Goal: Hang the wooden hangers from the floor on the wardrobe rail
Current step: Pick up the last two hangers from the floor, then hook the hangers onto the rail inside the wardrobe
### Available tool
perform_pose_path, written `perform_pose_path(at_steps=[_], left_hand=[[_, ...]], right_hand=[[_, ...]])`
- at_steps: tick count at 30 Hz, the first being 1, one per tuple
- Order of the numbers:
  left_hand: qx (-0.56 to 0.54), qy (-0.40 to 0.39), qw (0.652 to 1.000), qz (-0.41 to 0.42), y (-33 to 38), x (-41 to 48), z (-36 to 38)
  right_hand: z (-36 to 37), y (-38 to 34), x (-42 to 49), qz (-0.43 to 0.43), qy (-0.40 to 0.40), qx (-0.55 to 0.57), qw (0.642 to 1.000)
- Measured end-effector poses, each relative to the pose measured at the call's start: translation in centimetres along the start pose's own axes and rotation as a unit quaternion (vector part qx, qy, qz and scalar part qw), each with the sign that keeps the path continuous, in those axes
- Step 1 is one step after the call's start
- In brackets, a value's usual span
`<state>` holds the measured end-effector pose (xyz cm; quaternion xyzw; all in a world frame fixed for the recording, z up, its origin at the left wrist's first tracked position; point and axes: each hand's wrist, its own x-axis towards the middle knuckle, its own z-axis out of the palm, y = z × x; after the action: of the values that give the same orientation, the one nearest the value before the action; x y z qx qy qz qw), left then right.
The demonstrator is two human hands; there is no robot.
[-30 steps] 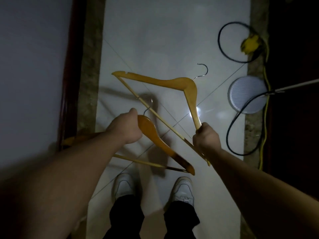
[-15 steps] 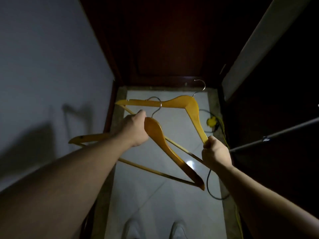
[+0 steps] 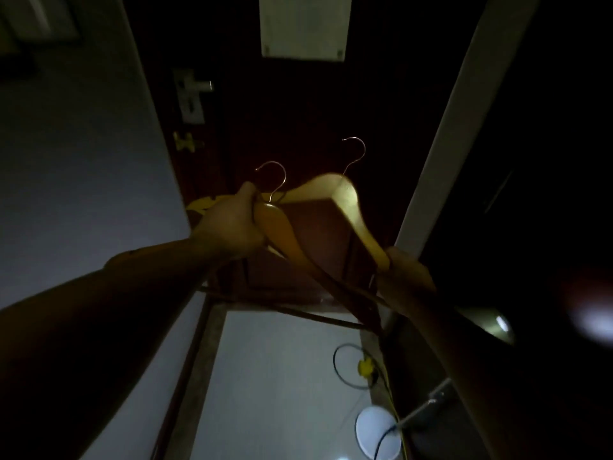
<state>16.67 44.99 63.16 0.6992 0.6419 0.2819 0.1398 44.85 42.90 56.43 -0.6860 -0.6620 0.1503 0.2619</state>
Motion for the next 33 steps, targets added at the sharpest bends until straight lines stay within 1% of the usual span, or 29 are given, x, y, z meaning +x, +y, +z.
perform_pose_path(at_steps=[1, 4, 8, 12, 17, 24, 27, 33], left_hand=[[0.002, 0.016, 1.000, 0.004, 1.5, 0.4, -2.0], [0.001, 0.044, 0.999, 0.013, 6.2, 1.6, -7.5], [0.018, 0.087, 0.995, 0.045, 12.4, 2.3, -14.3], [-0.009, 0.128, 0.989, 0.072, 18.0, 2.3, -20.0], [-0.047, 0.160, 0.977, 0.131, 23.0, 1.8, -24.8], [-0.095, 0.125, 0.959, 0.235, 26.9, -1.2, -27.3], [-0.130, 0.086, 0.952, 0.264, 28.4, -2.9, -26.5], [-0.190, 0.015, 0.934, 0.301, 33.0, -7.6, -23.4]], right_hand=[[-2.3, -1.1, 0.5, 0.014, 0.012, 0.020, 1.000], [-9.1, -3.8, 1.3, 0.037, 0.014, 0.079, 0.996], [-18.0, -7.9, 0.9, 0.005, 0.027, 0.079, 0.996], [-26.1, -12.1, -1.0, -0.030, 0.064, 0.071, 0.995], [-32.5, -16.7, -5.6, -0.055, 0.116, 0.063, 0.990], [-36.0, -19.5, -13.0, -0.019, 0.181, 0.060, 0.981], [-36.8, -19.4, -16.8, 0.007, 0.208, 0.046, 0.977], [-39.9, -17.6, -25.4, 0.066, 0.209, 0.021, 0.975]])
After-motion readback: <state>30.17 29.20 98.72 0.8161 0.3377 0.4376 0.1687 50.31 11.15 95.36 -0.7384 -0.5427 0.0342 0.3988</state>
